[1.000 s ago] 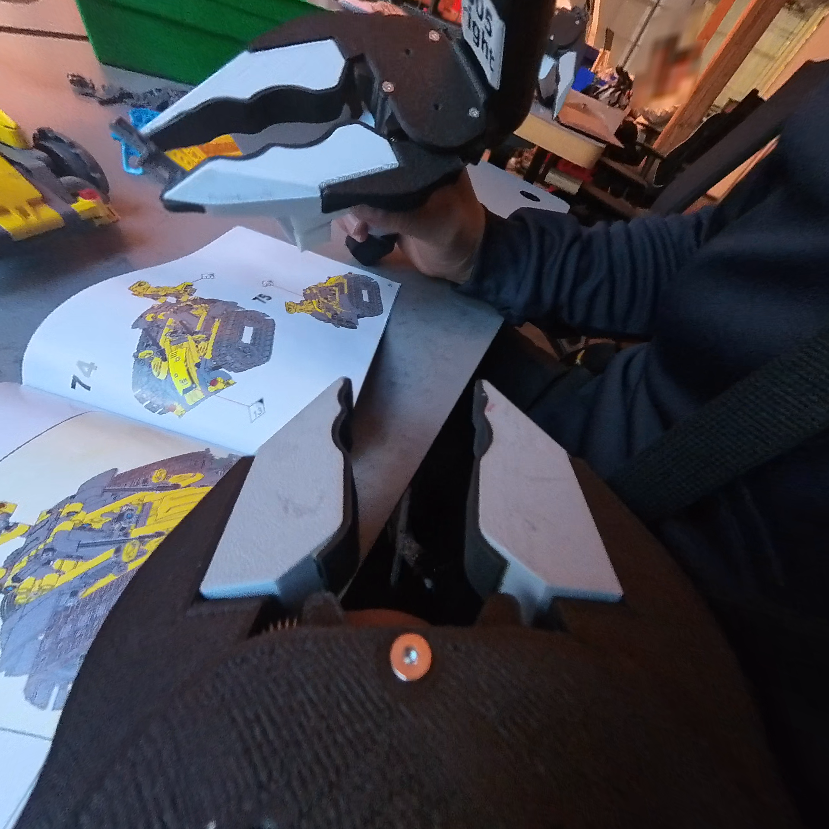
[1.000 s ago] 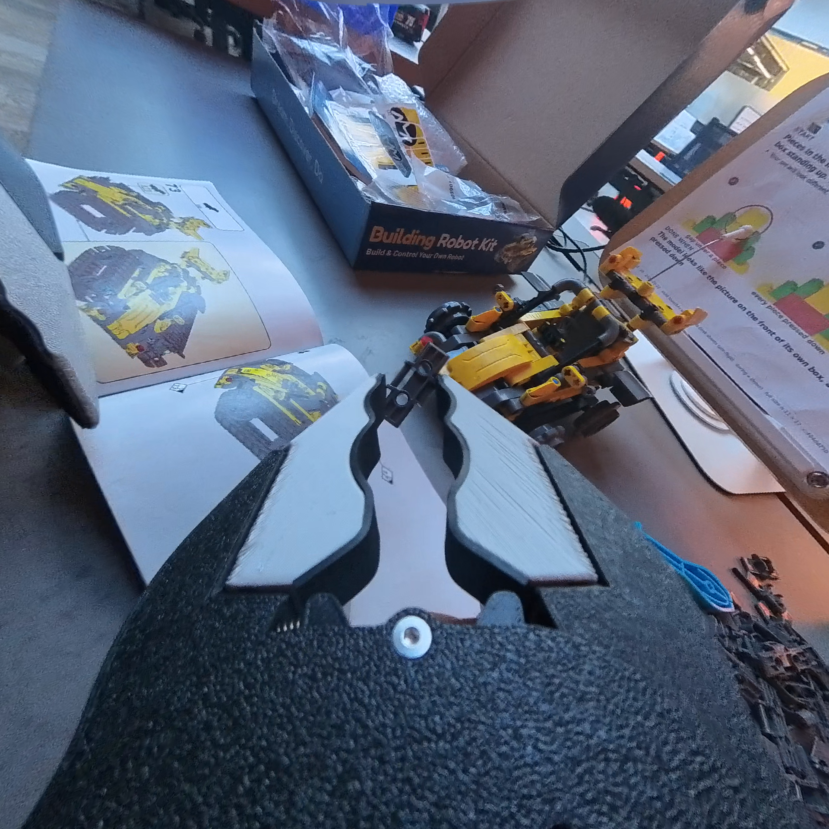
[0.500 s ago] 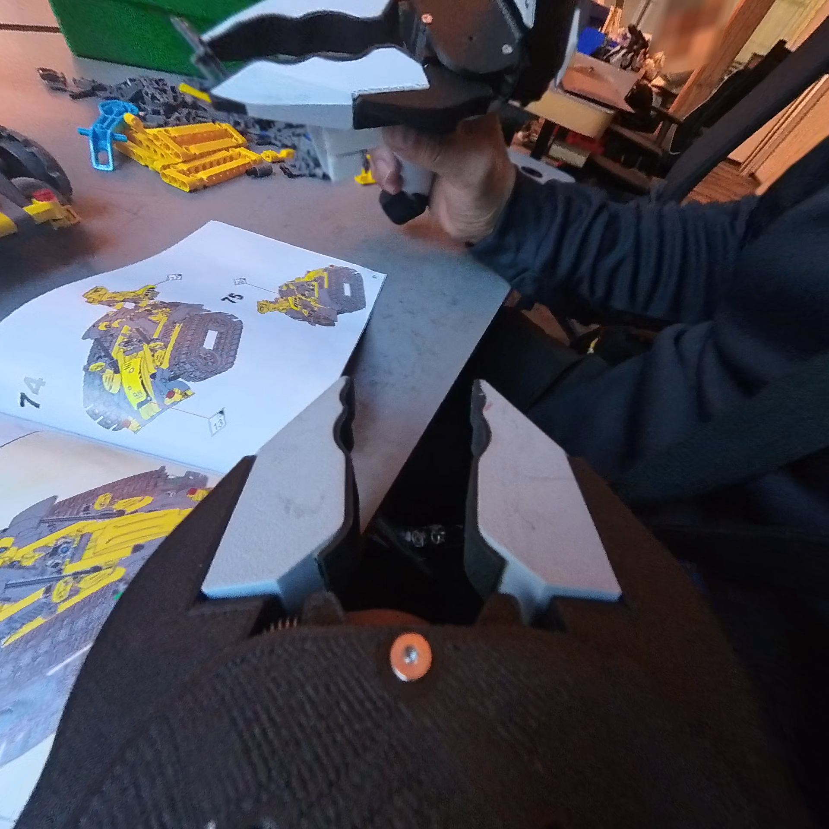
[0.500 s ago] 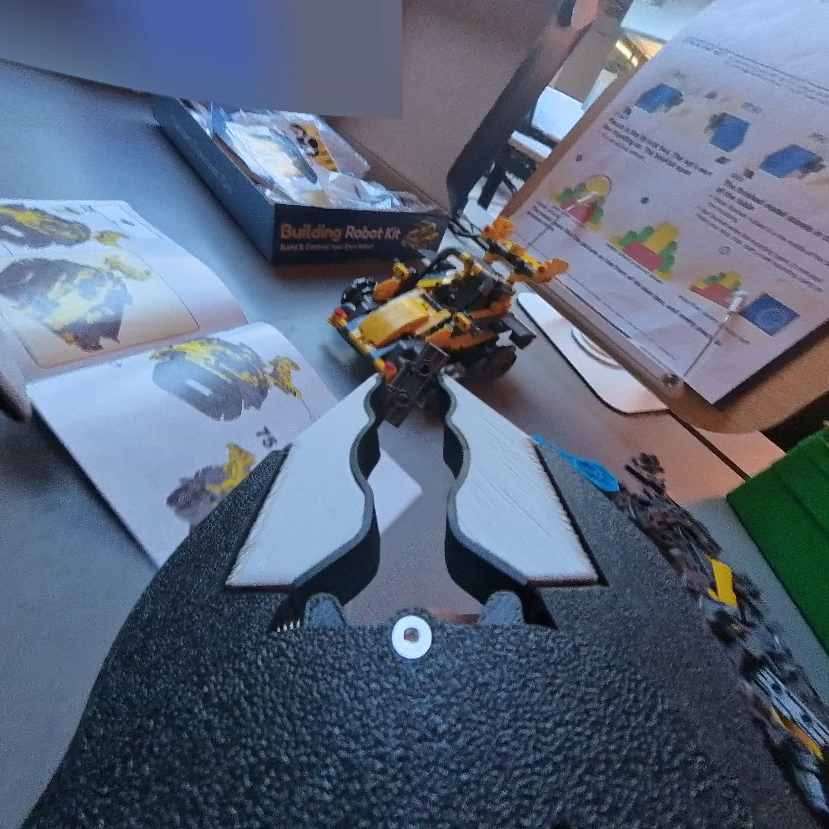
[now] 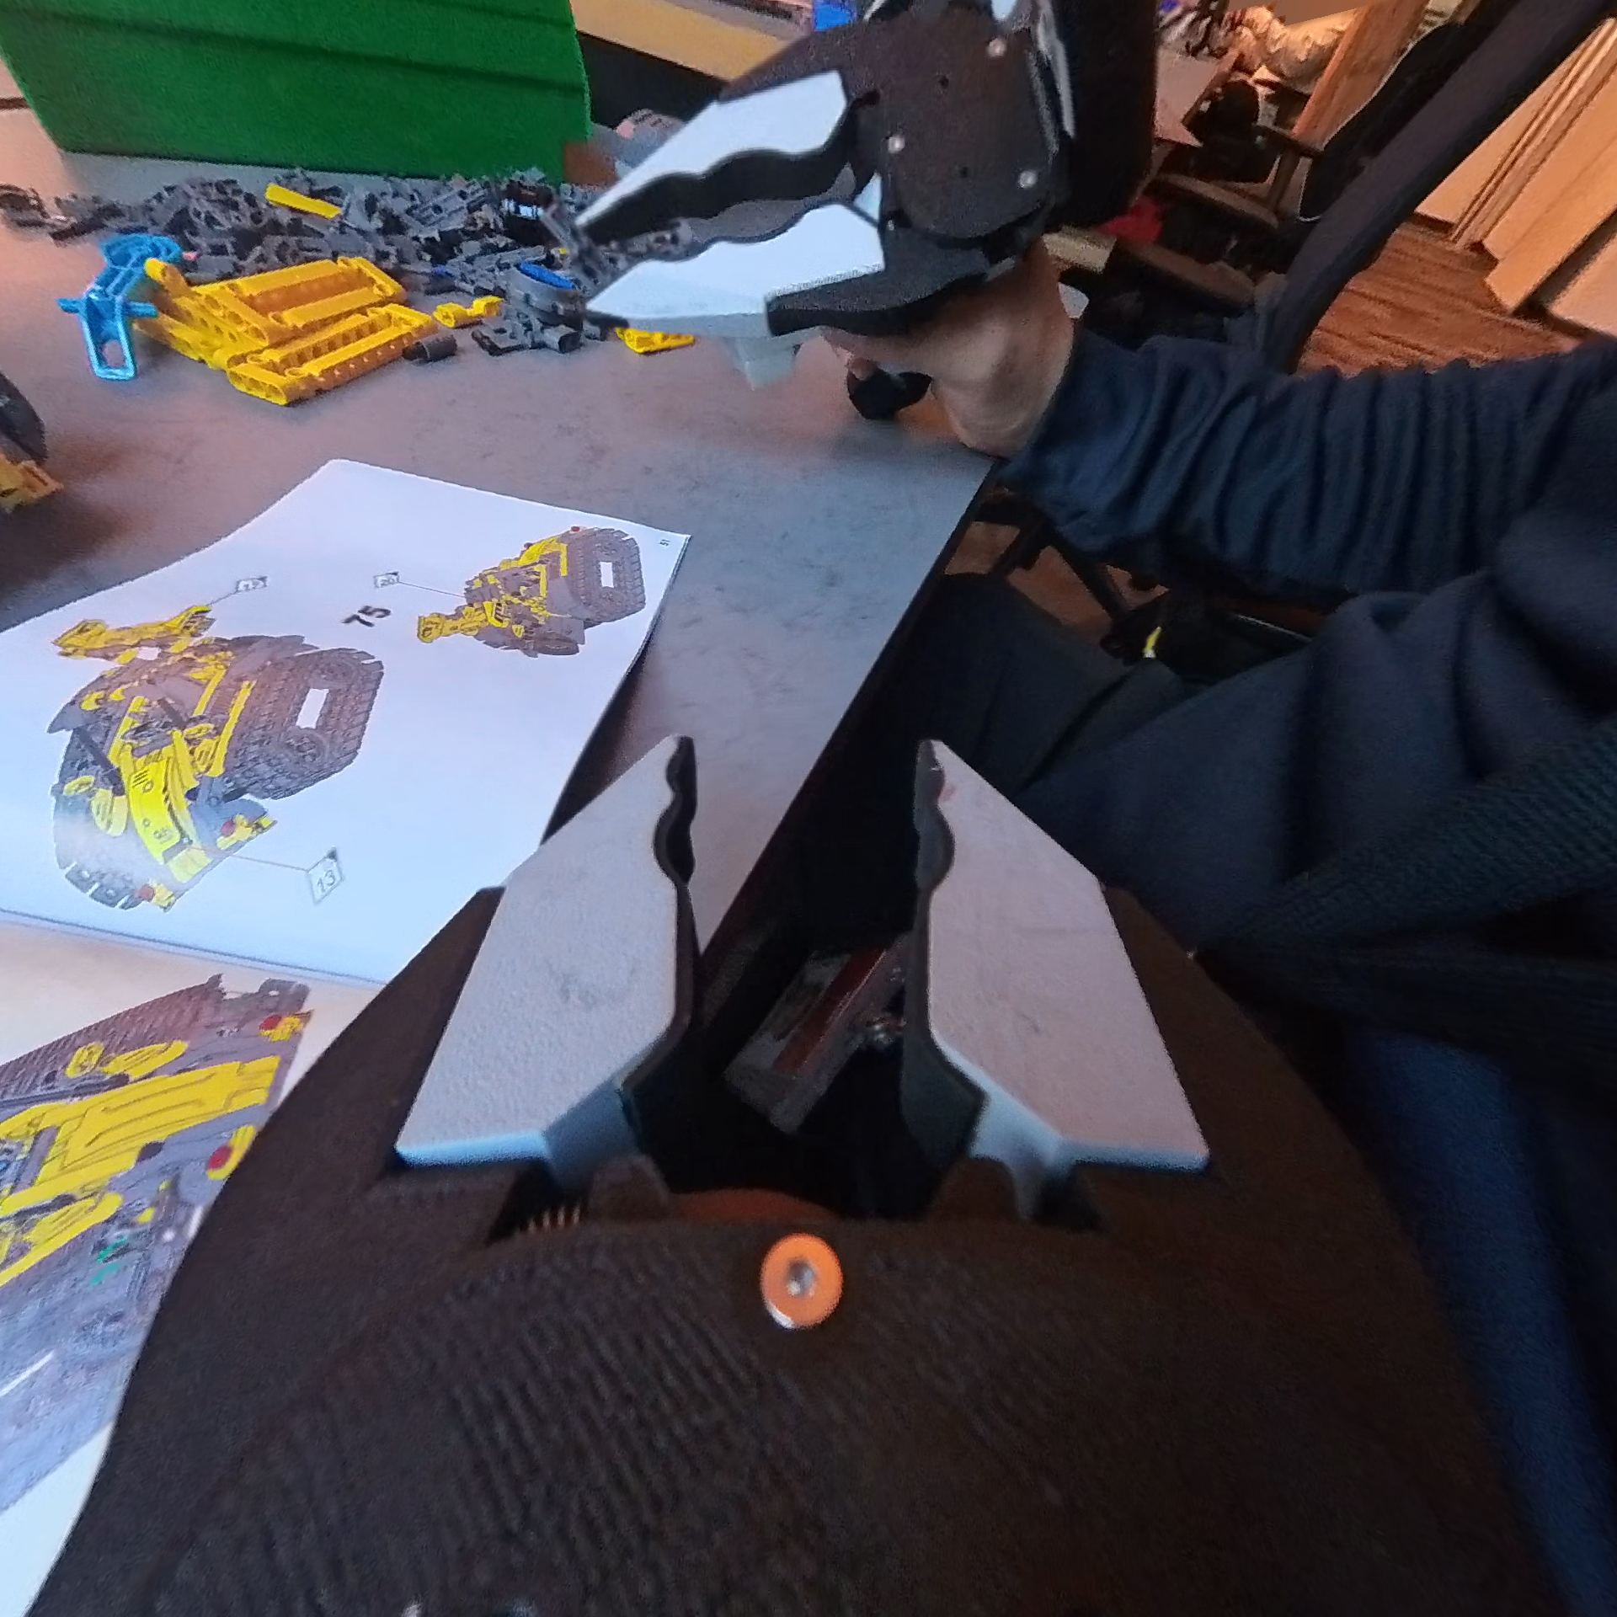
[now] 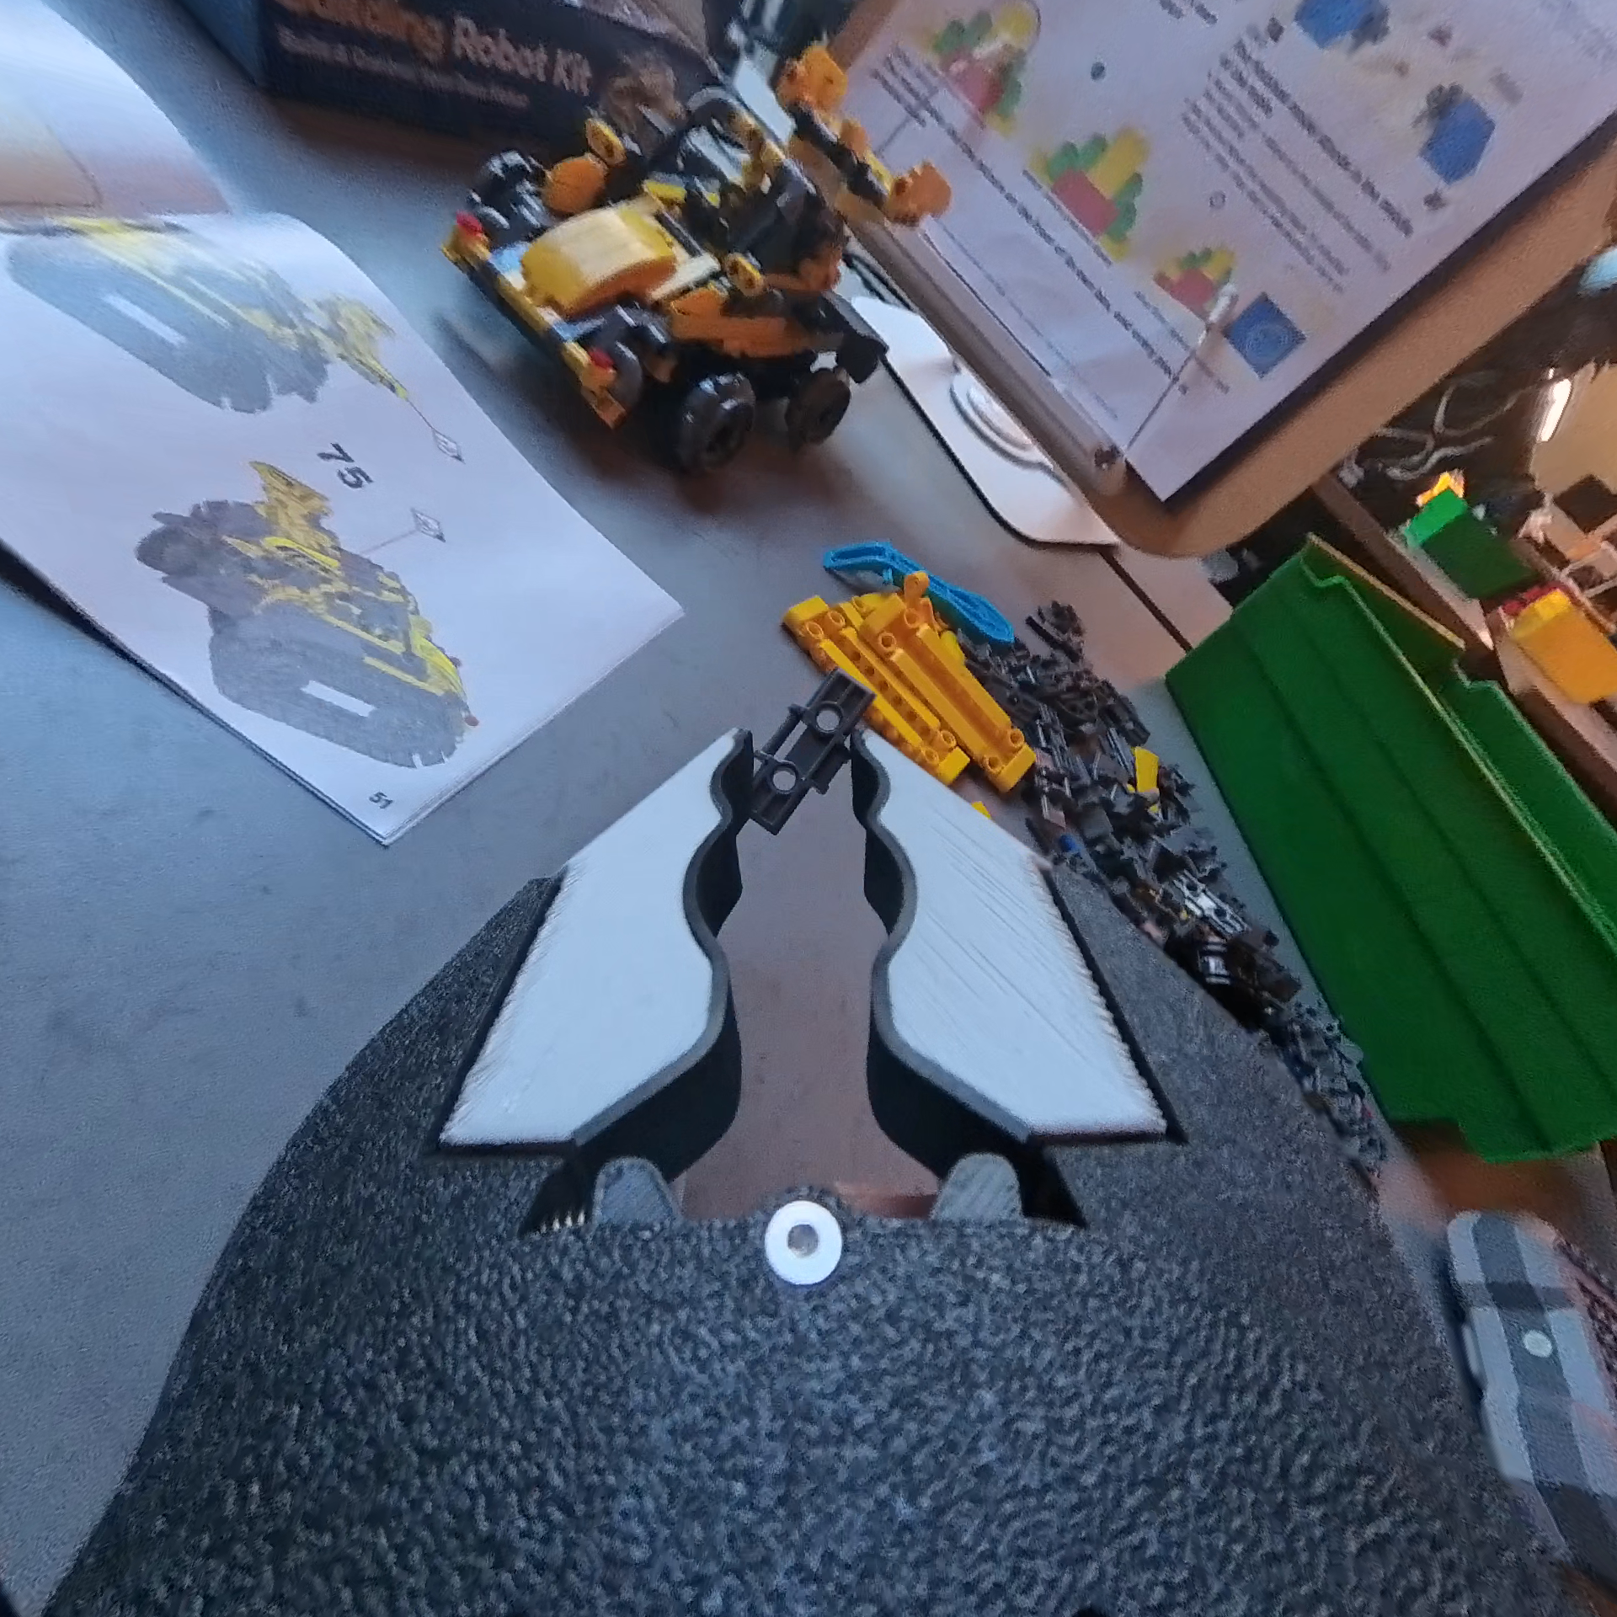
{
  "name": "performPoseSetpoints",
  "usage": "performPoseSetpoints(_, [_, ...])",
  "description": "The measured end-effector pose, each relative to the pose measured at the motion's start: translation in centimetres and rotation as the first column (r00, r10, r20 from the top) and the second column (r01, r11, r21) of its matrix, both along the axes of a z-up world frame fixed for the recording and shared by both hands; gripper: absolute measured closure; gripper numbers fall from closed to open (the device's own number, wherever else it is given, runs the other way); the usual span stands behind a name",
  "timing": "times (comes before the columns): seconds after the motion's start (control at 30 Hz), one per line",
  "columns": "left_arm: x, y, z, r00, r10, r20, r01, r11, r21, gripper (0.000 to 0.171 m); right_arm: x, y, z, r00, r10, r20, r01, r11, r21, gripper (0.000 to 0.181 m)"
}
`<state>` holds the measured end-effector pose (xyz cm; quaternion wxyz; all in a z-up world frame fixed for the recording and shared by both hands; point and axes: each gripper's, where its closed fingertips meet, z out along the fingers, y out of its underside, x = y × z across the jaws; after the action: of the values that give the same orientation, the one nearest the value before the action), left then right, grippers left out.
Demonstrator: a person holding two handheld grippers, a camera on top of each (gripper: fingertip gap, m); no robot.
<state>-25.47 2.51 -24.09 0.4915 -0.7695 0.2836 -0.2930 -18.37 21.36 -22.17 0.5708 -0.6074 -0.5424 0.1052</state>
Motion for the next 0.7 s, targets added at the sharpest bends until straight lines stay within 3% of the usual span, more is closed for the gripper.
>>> performPoseSetpoints(0.37, [0.6,0.4,-1.2,0.999,-0.016,-0.035,0.015,1.0,-0.02,0.129,0.0,-0.9,-0.2,0.996,0.089,-0.013,-0.09,0.994,-0.061,0.159])
performPoseSetpoints(0.7, [1.0,-0.1,-0.9,0.998,-0.045,-0.039,0.045,0.999,-0.007,0.127,-0.5,-1.7,-1.3,0.99,0.107,0.087,-0.108,0.994,0.012,0.159])
